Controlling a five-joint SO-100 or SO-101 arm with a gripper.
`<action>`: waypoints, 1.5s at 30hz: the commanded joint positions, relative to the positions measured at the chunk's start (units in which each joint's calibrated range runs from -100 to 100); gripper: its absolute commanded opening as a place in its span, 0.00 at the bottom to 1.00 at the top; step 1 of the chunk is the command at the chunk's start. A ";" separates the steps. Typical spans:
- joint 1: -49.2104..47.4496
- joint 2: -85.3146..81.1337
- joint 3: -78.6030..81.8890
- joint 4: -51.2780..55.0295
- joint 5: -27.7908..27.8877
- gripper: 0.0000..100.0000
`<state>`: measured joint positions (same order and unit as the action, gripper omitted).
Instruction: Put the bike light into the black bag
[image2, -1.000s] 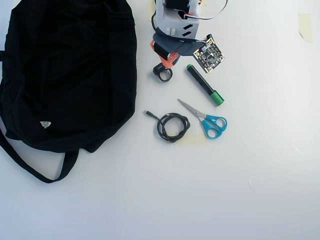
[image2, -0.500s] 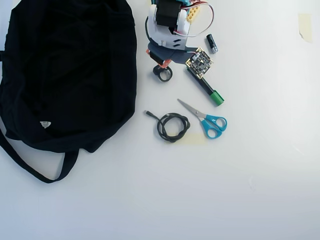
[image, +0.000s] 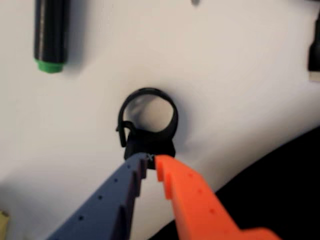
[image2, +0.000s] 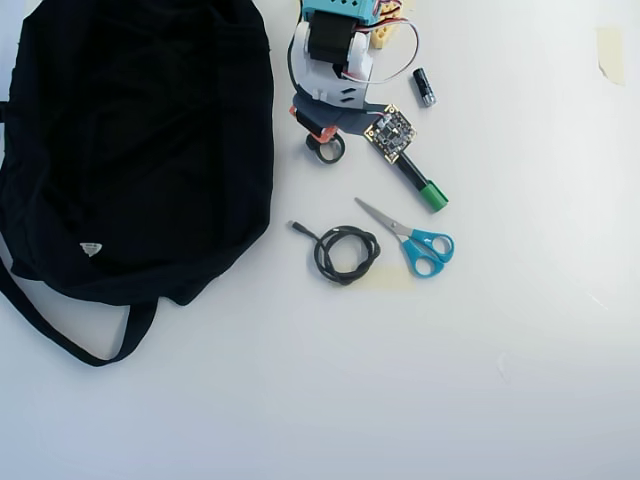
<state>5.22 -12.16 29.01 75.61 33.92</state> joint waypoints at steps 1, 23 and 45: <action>-0.43 -0.95 1.27 -3.26 0.17 0.03; -0.58 7.18 0.91 -7.83 -0.31 0.06; -0.50 8.35 1.18 -7.83 -0.46 0.29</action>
<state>5.14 -4.28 31.21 68.31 33.68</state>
